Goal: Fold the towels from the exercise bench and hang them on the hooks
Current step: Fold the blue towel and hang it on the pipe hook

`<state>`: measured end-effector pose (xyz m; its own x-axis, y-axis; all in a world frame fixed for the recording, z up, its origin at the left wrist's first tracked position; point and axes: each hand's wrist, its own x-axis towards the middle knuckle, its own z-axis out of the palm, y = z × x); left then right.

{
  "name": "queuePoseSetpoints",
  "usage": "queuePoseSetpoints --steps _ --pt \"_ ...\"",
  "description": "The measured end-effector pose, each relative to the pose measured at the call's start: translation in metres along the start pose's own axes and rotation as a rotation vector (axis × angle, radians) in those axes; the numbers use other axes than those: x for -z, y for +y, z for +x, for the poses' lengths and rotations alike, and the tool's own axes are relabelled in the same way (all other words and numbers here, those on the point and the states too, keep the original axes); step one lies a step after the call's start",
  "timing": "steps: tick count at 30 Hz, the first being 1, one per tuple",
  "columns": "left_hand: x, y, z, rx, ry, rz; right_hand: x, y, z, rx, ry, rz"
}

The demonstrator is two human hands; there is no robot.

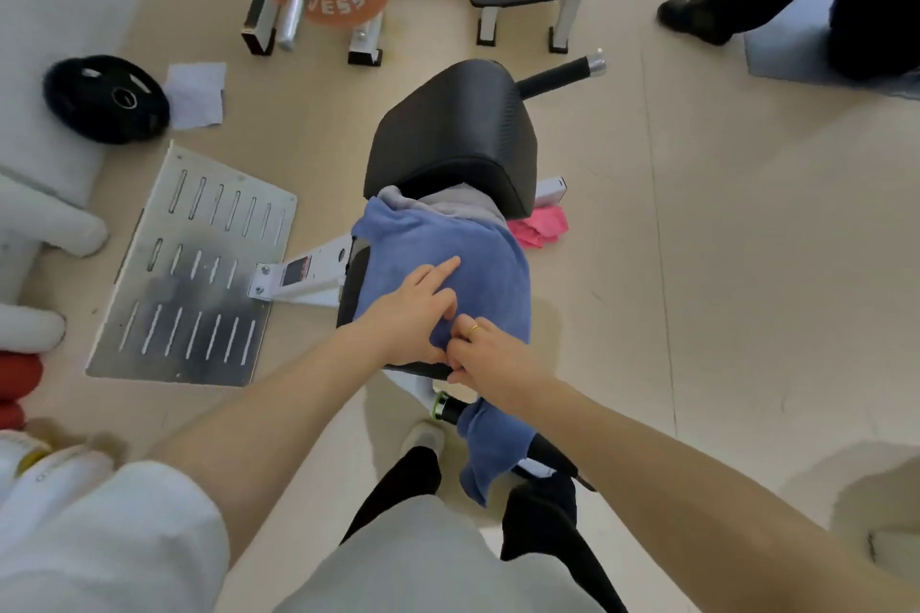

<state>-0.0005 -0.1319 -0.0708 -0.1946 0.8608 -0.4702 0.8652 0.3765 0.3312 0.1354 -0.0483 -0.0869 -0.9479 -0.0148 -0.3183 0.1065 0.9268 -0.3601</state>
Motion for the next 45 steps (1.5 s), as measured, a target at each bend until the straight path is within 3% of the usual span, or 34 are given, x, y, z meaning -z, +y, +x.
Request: queuePoseSetpoints --steps 3,7,10,11,12,13,15,17,20,25,29,31,33,35,38,41,43,45 --pt "-0.006 0.009 -0.011 0.067 -0.002 0.025 0.000 0.006 0.002 0.053 0.079 -0.050" --pt "-0.018 0.027 -0.022 0.143 0.002 0.108 0.006 0.009 0.001 0.058 0.090 0.162" --pt "-0.015 0.032 -0.021 0.319 0.006 -0.018 0.006 0.013 0.000 0.041 0.127 0.169" --pt "-0.014 0.032 -0.018 0.345 0.035 -0.067 0.008 0.013 -0.002 -0.008 0.104 0.214" --pt "-0.018 0.033 -0.015 0.331 0.168 -0.092 0.008 0.014 -0.004 -0.050 0.088 0.259" --pt "-0.016 0.040 -0.011 0.326 0.130 -0.128 0.009 0.015 -0.005 -0.102 0.088 0.287" --pt "-0.004 0.054 -0.006 0.427 0.332 -0.157 0.016 0.018 -0.007 -0.189 0.132 0.292" --pt "0.008 0.063 -0.005 0.489 0.446 -0.375 0.032 0.022 -0.006 -0.240 0.199 0.328" --pt "0.035 0.070 -0.011 0.374 0.633 -0.676 0.062 0.026 0.001 -0.308 0.345 0.514" --pt "0.074 0.069 -0.039 0.292 0.668 -1.054 0.098 0.024 0.019 -0.318 0.590 0.733" --pt "0.096 0.048 -0.090 0.132 0.508 -1.723 0.115 -0.008 0.033 -0.256 0.530 0.675" --pt "0.103 0.033 -0.117 0.028 0.597 -2.004 0.122 -0.033 0.042 -0.161 0.480 0.700" --pt "0.109 0.019 -0.142 -0.003 0.802 -2.131 0.127 -0.060 0.054 -0.082 0.357 0.813" --pt "0.116 -0.001 -0.158 0.104 1.059 -2.042 0.128 -0.084 0.064 -0.019 0.196 0.931" --pt "0.122 -0.041 -0.172 0.365 1.419 -1.805 0.121 -0.110 0.079 0.042 -0.106 0.922" --pt "0.115 -0.074 -0.186 0.613 1.699 -1.907 0.121 -0.128 0.084 0.078 -0.228 0.770" --pt "0.105 -0.079 -0.192 0.731 1.731 -1.889 0.123 -0.137 0.083 0.068 -0.218 0.740" --pt "0.094 -0.074 -0.191 0.797 1.603 -1.752 0.126 -0.143 0.082 0.073 -0.171 0.734"
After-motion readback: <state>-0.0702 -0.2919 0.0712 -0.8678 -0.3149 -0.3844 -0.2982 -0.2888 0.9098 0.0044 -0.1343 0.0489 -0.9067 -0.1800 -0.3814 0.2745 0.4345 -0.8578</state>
